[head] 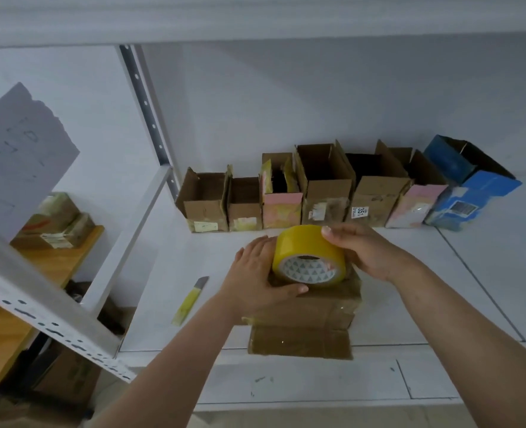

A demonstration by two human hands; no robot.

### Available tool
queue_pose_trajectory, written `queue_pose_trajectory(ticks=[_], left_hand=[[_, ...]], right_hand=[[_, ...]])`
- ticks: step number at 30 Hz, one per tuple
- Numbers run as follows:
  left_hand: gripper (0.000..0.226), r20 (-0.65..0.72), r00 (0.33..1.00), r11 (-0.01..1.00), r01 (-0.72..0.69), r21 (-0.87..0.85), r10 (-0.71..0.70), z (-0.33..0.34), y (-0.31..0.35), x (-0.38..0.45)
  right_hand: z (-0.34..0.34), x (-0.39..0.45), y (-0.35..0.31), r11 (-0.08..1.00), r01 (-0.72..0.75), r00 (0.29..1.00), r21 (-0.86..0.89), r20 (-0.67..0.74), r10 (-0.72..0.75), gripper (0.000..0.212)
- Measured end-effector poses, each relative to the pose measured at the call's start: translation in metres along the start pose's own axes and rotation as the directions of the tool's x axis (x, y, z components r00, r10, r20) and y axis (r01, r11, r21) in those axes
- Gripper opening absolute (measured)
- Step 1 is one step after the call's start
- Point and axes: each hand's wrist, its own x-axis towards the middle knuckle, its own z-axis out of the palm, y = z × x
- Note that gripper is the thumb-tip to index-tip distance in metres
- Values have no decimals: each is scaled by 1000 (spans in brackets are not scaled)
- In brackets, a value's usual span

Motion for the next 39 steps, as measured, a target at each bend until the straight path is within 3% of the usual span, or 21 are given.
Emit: queue_pose_trajectory(ticks=[4, 5, 7, 9, 10, 15, 19, 23, 25, 30, 37, 39], left_hand=[[103, 51, 999, 998, -9, 70, 6, -2, -1, -1], [102, 68, 998, 997, -7, 80, 2, -2, -1, 0], [99, 92, 996, 996, -7, 94, -2, -4, -1, 0], [99, 108, 994, 994, -1, 106, -11, -4, 0, -1], [100, 116, 993, 994, 2, 112, -15, -4, 0, -1], [105, 150, 988, 989, 3, 147, -26, -6, 1, -1], [105, 167, 985, 980, 1, 200, -35, -10, 9, -3], [88, 108, 987, 936, -150, 320, 121, -13, 24, -10], [80, 155, 970, 919, -229, 322, 188, -7, 35, -14], [80, 340, 934, 881, -254, 400, 115, 5, 36, -19], [69, 386, 916, 830, -295, 473, 105, 9, 28, -12], [67, 381, 919, 822, -292, 489, 99, 9, 28, -13]], right_hand=[[-20, -6, -28, 932, -8, 993, -363, -116, -36, 58], [-31, -8, -33, 858, -38, 987, -513, -155, -49, 62], [-47, -13, -36, 611, -160, 978, -775, -207, -7, 63], [-50, -17, -28, 406, -279, 960, -870, -266, 90, 62], [-48, -17, -21, 377, -319, 948, -870, -289, 135, 61], [-49, -21, -6, 437, -345, 939, -831, -297, 175, 57], [-46, -20, -1, 372, -362, 931, -855, -307, 199, 57], [-45, -19, 1, 331, -362, 931, -871, -323, 168, 56], [-48, -20, 1, 328, -363, 931, -872, -326, 163, 56], [-46, -19, 4, 325, -354, 934, -877, -314, 170, 58], [-38, -15, 10, 214, -383, 915, -899, -336, 223, 61], [-37, -16, 16, 238, -418, 895, -876, -353, 273, 63]])
